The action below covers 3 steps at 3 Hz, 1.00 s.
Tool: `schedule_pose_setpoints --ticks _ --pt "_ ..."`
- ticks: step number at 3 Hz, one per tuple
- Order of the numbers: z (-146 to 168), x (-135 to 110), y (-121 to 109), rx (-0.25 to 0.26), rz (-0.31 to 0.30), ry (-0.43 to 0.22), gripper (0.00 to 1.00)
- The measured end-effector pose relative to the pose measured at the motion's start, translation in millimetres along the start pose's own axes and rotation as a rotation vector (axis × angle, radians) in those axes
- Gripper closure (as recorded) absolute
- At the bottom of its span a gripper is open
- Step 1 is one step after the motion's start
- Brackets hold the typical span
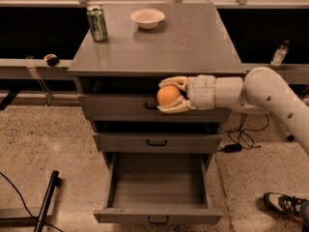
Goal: Pick orange from bottom drawer and place on counter
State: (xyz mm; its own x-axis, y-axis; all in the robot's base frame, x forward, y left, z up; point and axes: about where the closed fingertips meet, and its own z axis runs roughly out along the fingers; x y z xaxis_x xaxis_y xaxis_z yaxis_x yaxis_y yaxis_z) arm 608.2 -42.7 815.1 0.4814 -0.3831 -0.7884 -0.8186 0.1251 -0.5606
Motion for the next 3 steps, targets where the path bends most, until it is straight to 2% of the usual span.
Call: schedule_pose_setpoints --ticks 1,2,3 --pt "29.6 -30.2 -45.0 0.031 -0.045 0.038 1.00" --pt "62.4 -52.5 -86.0 0.060 -0.018 0.054 1.00" --pt "95.0 -52.0 -116.7 0.073 0.099 0.009 1.00"
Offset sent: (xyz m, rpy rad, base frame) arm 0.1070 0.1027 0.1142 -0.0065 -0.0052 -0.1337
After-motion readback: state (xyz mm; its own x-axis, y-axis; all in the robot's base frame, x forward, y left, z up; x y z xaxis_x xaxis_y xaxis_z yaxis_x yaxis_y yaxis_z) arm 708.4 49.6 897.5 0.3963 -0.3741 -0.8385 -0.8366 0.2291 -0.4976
